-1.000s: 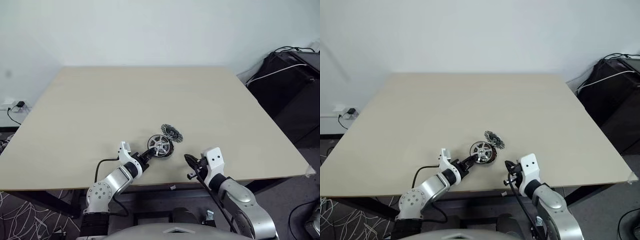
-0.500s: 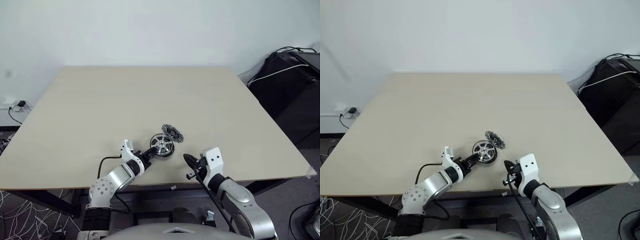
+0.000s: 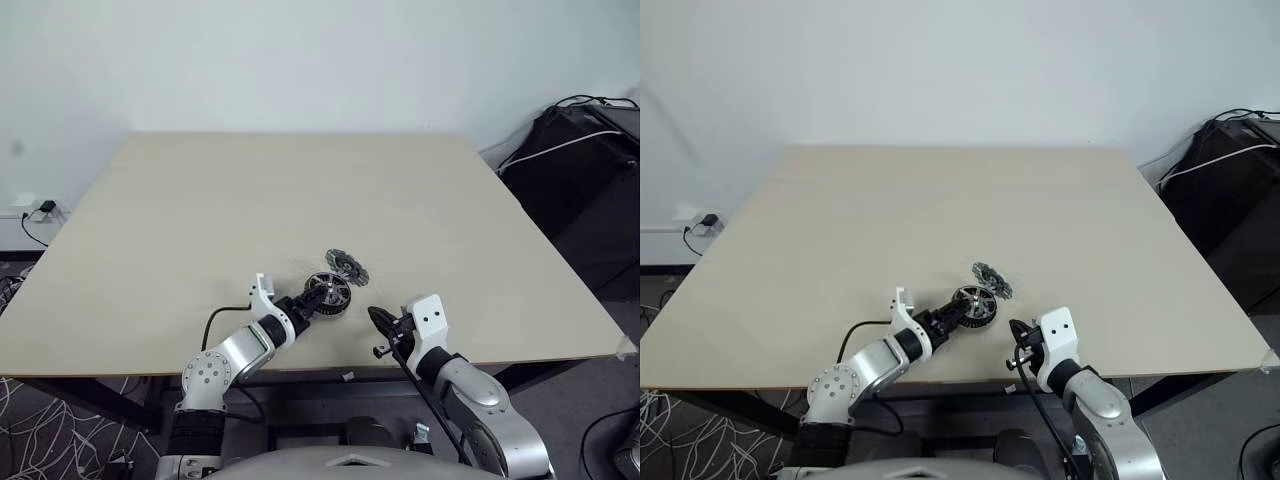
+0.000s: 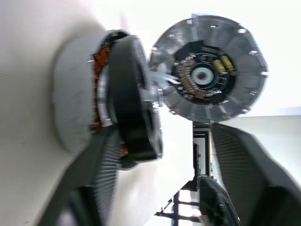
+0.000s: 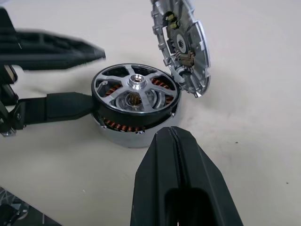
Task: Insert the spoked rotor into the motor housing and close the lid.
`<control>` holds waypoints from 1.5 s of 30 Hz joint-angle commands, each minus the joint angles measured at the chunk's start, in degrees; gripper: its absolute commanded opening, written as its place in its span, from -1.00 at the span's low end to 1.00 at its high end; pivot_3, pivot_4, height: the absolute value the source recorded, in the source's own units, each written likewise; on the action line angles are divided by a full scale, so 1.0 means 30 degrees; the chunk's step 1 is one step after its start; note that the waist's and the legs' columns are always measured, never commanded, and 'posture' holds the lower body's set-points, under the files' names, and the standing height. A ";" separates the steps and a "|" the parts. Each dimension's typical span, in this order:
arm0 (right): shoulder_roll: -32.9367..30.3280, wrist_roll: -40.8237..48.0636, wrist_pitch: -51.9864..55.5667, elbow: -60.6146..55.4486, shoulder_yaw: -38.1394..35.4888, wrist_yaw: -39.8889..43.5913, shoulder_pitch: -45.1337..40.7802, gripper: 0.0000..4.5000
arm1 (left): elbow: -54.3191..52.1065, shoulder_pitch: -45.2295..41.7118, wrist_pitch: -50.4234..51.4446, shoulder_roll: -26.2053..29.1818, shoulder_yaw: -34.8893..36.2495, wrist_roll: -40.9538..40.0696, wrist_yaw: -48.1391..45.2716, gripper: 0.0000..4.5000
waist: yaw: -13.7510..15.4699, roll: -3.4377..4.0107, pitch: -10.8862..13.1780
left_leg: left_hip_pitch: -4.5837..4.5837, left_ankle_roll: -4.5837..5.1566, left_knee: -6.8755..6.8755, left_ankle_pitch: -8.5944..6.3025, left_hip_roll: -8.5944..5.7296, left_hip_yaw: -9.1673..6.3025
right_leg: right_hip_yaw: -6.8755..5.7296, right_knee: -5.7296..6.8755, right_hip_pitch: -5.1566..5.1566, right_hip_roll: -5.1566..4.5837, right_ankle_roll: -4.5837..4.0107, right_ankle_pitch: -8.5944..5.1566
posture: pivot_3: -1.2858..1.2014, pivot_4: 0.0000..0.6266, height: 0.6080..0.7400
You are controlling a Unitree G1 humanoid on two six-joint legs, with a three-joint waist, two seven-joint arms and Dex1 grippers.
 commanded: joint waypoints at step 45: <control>0.2979 -0.3888 -0.1352 0.7375 0.3669 -0.1573 -0.7669 -1.00 | -0.0697 0.4688 -1.7923 0.3990 -0.4625 2.1364 -0.5606 -1.00 | 0.0105 0.0109 -0.0066 | -0.0194 0.0091 -0.0135 0.0067 -0.0017 0.0001 | -0.0013 -0.0132 -0.0193 -0.0018 -0.0018 0.0058 | 0.03 -1.00 1.00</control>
